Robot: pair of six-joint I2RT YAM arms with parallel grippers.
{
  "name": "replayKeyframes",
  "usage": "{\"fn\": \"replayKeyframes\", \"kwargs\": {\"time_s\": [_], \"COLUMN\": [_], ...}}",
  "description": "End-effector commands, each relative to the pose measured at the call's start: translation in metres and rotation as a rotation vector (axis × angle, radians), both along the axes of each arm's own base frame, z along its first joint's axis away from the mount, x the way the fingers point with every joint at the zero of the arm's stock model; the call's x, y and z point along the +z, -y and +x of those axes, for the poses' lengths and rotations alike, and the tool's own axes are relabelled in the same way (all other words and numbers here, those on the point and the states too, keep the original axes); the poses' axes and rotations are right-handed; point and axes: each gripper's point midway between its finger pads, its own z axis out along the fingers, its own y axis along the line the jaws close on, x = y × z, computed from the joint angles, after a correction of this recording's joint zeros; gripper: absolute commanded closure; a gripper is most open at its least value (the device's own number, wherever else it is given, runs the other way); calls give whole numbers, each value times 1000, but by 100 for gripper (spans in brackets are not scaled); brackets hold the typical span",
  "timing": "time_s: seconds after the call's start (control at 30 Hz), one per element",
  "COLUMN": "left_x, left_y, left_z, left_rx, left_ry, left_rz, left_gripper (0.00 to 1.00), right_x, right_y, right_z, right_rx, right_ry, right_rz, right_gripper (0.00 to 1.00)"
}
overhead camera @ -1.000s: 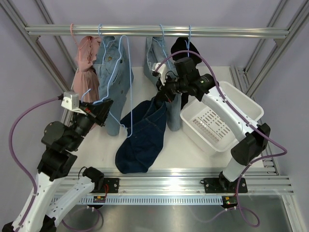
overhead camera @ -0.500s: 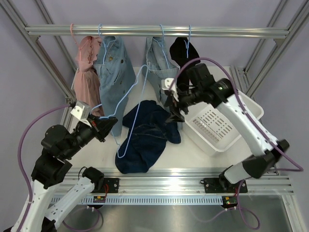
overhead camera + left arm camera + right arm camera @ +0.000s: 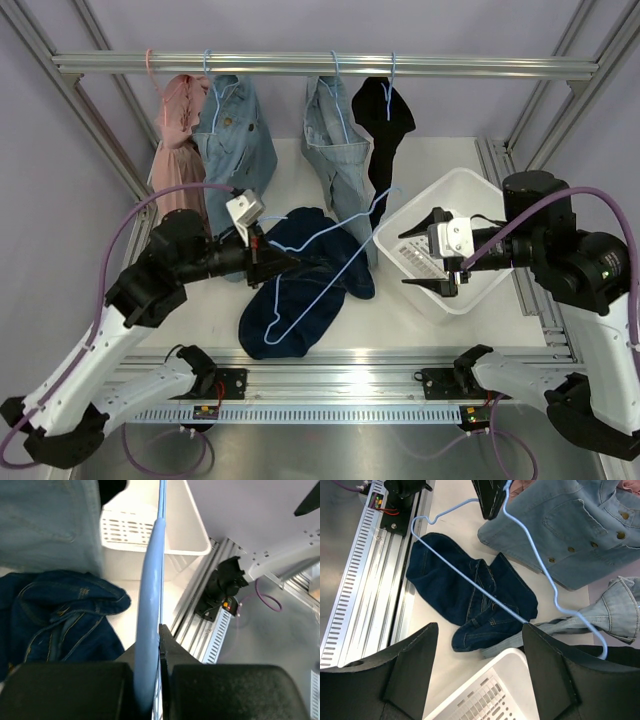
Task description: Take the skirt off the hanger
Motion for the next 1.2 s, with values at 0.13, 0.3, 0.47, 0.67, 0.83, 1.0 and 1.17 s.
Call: {"fn": "replayKeyframes", "kwargs": {"time_s": [0.13, 0.3, 0.47, 0.67, 0.83, 1.0, 1.17], "left_x": [32, 36, 38, 42, 41, 34, 38], "left_y": [54, 77, 90, 98, 101, 103, 93], "left_z": [-13, -20, -20, -20, -15, -13, -16], "left_rx": [-172, -225, -251, -259, -243, -233, -191], "left_ry": [92, 111, 122, 131, 140, 139, 160], "left_rz": [46, 89, 101, 91, 92, 75, 2], "left_gripper": [100, 100, 100, 100, 100, 90, 50], "right_x": [-4, -6, -24, -56, -60, -57, -60], "right_y": [-12, -17, -17, -22, -22, -22, -18], "right_z": [15, 23, 23, 24, 20, 19, 17], "right_rx": [-4, -15, -17, 5, 25, 18, -3], "right_ry": [-98, -120, -176, -285, -293, -289, -293], "right_rz": [-2, -9, -42, -89, -89, -79, -60], "right_gripper": [25, 26, 26, 39, 81, 100, 100]}}
